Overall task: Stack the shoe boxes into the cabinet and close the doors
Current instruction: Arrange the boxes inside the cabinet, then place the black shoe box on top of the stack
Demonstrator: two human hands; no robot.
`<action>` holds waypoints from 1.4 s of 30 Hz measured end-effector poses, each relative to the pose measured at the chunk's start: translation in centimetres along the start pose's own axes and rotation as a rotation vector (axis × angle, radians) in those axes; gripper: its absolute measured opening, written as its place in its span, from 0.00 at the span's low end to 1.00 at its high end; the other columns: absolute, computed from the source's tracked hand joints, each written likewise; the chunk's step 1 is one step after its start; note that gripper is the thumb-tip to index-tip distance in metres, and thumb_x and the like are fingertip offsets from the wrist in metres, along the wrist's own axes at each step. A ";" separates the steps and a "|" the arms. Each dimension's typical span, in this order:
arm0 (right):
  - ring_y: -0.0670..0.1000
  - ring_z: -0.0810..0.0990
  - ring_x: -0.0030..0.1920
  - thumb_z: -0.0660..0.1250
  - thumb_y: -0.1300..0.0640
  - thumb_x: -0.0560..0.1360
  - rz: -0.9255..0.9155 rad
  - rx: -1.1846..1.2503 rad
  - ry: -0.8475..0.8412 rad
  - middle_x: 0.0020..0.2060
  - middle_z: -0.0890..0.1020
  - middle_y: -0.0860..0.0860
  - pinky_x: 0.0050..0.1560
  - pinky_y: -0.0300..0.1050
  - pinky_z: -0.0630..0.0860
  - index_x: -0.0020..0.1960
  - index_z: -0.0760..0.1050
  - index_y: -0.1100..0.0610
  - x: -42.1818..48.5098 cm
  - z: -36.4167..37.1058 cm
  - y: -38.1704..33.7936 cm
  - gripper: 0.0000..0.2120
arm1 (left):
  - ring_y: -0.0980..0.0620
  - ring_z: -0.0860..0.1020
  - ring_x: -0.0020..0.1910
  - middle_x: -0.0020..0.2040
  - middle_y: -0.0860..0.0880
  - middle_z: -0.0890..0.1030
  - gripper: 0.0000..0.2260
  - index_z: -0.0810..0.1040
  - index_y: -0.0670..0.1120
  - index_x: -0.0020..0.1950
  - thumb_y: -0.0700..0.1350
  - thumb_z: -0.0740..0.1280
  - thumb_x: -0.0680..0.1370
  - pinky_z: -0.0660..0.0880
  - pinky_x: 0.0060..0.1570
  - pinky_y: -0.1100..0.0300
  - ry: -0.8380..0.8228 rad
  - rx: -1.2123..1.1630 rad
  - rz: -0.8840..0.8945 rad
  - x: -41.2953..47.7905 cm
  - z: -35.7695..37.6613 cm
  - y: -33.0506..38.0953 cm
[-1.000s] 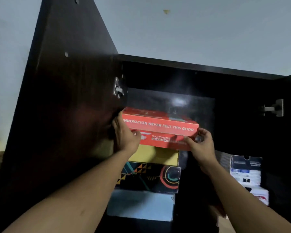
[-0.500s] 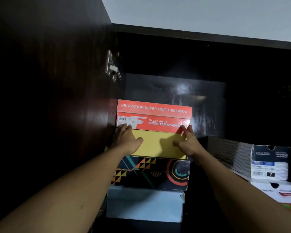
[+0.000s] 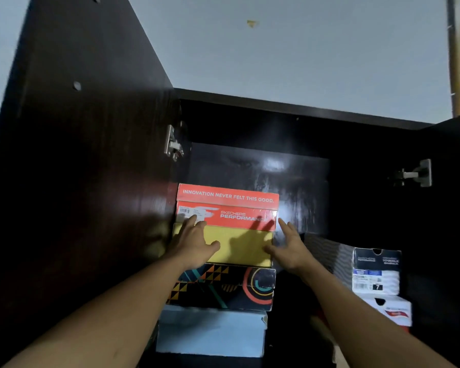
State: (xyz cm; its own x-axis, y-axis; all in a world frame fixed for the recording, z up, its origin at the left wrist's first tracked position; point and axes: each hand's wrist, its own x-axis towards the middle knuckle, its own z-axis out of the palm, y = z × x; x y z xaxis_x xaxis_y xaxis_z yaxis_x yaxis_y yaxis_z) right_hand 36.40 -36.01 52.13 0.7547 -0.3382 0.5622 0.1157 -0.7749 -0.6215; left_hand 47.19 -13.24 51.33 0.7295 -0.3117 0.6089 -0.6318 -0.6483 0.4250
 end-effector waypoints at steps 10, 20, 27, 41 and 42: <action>0.52 0.59 0.77 0.75 0.46 0.73 0.023 -0.039 0.077 0.78 0.57 0.53 0.75 0.42 0.57 0.80 0.55 0.56 -15.7 -10.8 -3.3 0.44 | 0.48 0.64 0.75 0.78 0.48 0.61 0.29 0.65 0.48 0.77 0.56 0.68 0.78 0.63 0.70 0.58 -0.108 -0.145 0.170 -12.6 -4.0 11.2; 0.56 0.75 0.67 0.74 0.44 0.73 0.317 -0.488 0.168 0.78 0.59 0.52 0.61 0.44 0.74 0.81 0.51 0.50 -35.3 -27.2 -1.9 0.46 | 0.46 0.74 0.65 0.70 0.48 0.71 0.31 0.67 0.51 0.74 0.62 0.68 0.75 0.73 0.64 0.49 -0.314 -0.346 0.456 -21.3 0.2 28.8; 0.54 0.72 0.69 0.74 0.41 0.72 0.698 -0.769 0.326 0.72 0.70 0.52 0.69 0.50 0.69 0.80 0.54 0.54 -49.1 -37.6 -1.8 0.46 | 0.47 0.74 0.65 0.70 0.49 0.70 0.30 0.65 0.51 0.75 0.61 0.67 0.77 0.74 0.61 0.49 -0.549 -0.546 0.743 -31.0 4.6 41.3; 0.59 0.71 0.71 0.73 0.45 0.74 1.105 -0.650 0.436 0.77 0.63 0.56 0.70 0.52 0.69 0.81 0.53 0.54 -67.3 -44.3 14.0 0.43 | 0.45 0.73 0.68 0.73 0.46 0.71 0.34 0.66 0.48 0.75 0.61 0.69 0.74 0.73 0.64 0.48 -1.003 -0.435 0.959 -48.9 23.0 56.3; 0.59 0.70 0.72 0.73 0.47 0.75 1.131 -0.635 0.436 0.76 0.64 0.57 0.69 0.51 0.67 0.80 0.53 0.54 -68.7 -44.5 15.8 0.43 | 0.45 0.73 0.68 0.73 0.46 0.70 0.33 0.65 0.48 0.76 0.61 0.68 0.75 0.73 0.63 0.50 -1.028 -0.401 0.964 -50.6 24.8 57.0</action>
State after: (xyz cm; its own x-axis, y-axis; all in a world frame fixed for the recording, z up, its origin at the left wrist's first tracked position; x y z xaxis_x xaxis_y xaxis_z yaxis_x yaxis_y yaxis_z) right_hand -42.33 -48.78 27.98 -0.0381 -0.9923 0.1178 -0.8252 -0.0352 -0.5637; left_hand -19.24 -51.62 28.14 -0.2559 -0.9619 0.0962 -0.8764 0.2728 0.3970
